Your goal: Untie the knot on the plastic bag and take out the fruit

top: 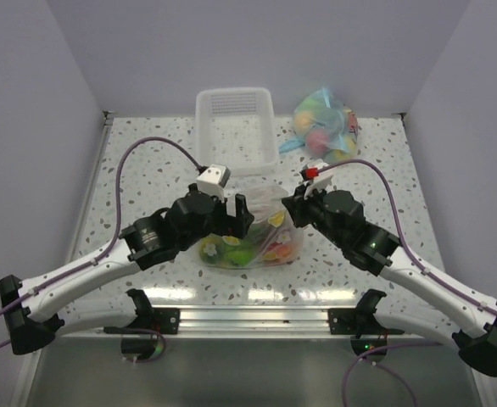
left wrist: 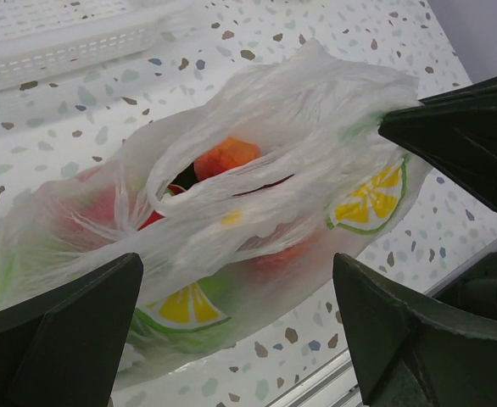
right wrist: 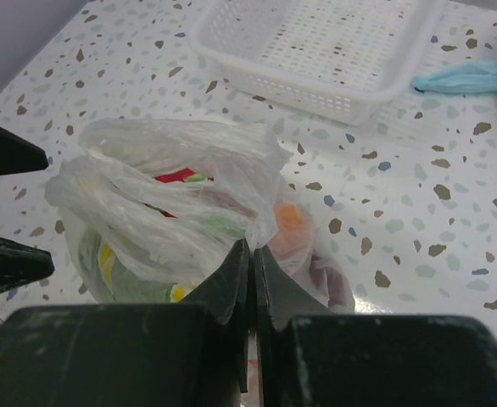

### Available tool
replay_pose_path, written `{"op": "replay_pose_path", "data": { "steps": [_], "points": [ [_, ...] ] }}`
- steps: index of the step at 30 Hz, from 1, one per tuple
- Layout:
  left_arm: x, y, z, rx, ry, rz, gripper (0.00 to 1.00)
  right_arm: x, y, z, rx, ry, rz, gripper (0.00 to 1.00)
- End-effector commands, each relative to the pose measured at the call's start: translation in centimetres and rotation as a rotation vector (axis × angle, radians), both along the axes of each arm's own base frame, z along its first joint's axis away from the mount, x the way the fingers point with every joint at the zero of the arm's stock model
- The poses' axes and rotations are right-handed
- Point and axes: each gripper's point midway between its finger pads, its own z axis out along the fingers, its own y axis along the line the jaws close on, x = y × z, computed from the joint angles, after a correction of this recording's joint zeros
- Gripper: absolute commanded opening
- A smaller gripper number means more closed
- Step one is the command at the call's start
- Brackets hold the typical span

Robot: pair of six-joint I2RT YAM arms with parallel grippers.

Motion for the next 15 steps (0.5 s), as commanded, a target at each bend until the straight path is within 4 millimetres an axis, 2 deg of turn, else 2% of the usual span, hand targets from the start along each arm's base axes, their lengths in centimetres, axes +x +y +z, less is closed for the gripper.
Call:
{"op": "replay_pose_path", "data": {
  "steps": [1,5,11,15],
  "points": [
    [0.7,-0.3,0.5,0.073,-0.044,0.04,1.0,-0.1,-0.5,0.4,-0.004,-0.029,-0.008,0.0],
    [1.5,-0.6,-0.5,0.135,-0.06,0.077,1.0,-0.2,-0.4,0.2,0.006,-0.023,-0.007,0.0],
    [3.6,0.7,-1.5,0.201,-0.101,0.226,0.99,-0.5,-0.3,-0.5,0.013,-0.011,0.005,0.0],
    [4.0,0.5,-3.2,0.241,-0.086,0.246,0.96,-0.7,-0.6,-1.0,0.013,-0.005,-0.006,0.0]
  ]
}}
